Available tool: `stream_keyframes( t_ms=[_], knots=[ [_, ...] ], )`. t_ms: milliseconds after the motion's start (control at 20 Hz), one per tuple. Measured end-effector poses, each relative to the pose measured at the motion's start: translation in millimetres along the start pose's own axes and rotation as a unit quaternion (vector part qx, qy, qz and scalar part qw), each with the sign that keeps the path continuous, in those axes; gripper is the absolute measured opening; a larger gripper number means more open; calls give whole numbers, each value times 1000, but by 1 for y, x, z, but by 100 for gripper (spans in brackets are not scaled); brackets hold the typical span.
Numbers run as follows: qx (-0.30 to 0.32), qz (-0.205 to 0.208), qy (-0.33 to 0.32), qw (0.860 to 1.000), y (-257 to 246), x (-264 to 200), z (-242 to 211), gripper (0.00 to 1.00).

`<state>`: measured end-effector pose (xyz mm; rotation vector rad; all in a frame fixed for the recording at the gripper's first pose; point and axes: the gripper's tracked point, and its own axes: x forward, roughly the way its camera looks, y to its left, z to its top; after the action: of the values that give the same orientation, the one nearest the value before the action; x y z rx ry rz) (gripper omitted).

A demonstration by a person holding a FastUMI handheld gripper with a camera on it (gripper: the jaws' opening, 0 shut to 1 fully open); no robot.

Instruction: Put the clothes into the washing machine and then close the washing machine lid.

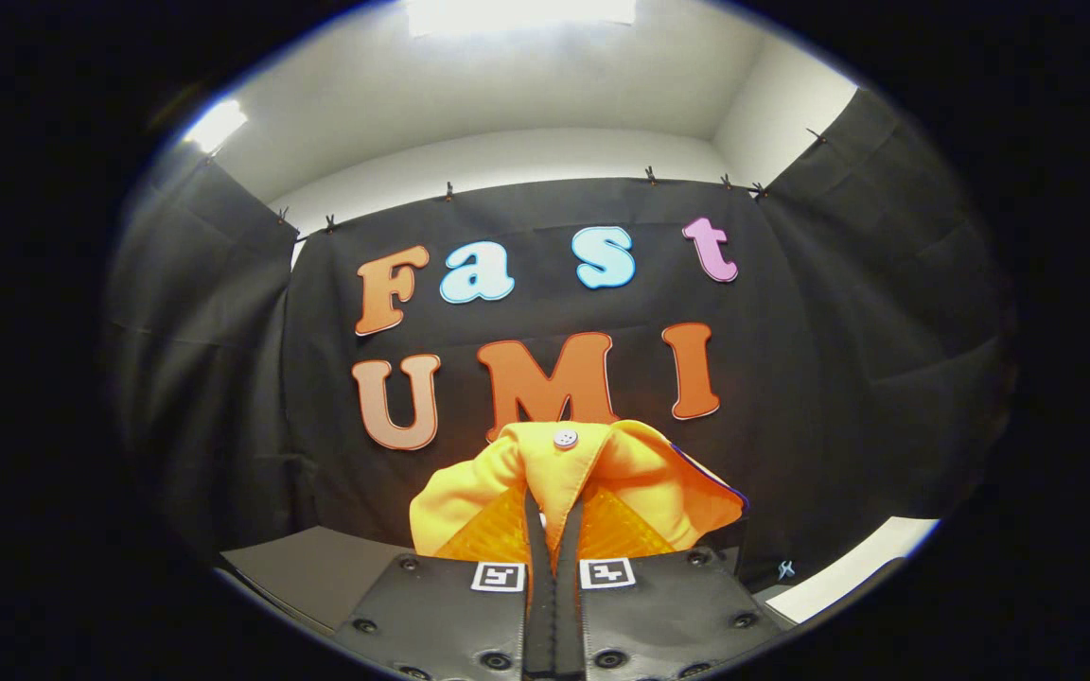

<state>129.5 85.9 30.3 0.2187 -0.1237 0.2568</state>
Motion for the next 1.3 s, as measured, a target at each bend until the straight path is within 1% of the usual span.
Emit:
stream_keyframes(
  t_ms=[100, 250, 500, 750, 950, 1150, 1300],
  knots=[
    [4, -4, 15, 1000, -33, 1, -18, 8],
    [0, -9, 48, 999, -75, 5, -58, 8],
    [6, -3, 106, 994, -113, 18, -124, 8],
    [15, -12, 159, 987, -128, 40, -188, 8],
    [13, -13, 201, 980, -128, 59, -236, 8],
    [10, -17, 250, 968, -130, 68, -285, 8],
    [12, -25, 291, 956, -137, 73, -324, 8]
  ],
)
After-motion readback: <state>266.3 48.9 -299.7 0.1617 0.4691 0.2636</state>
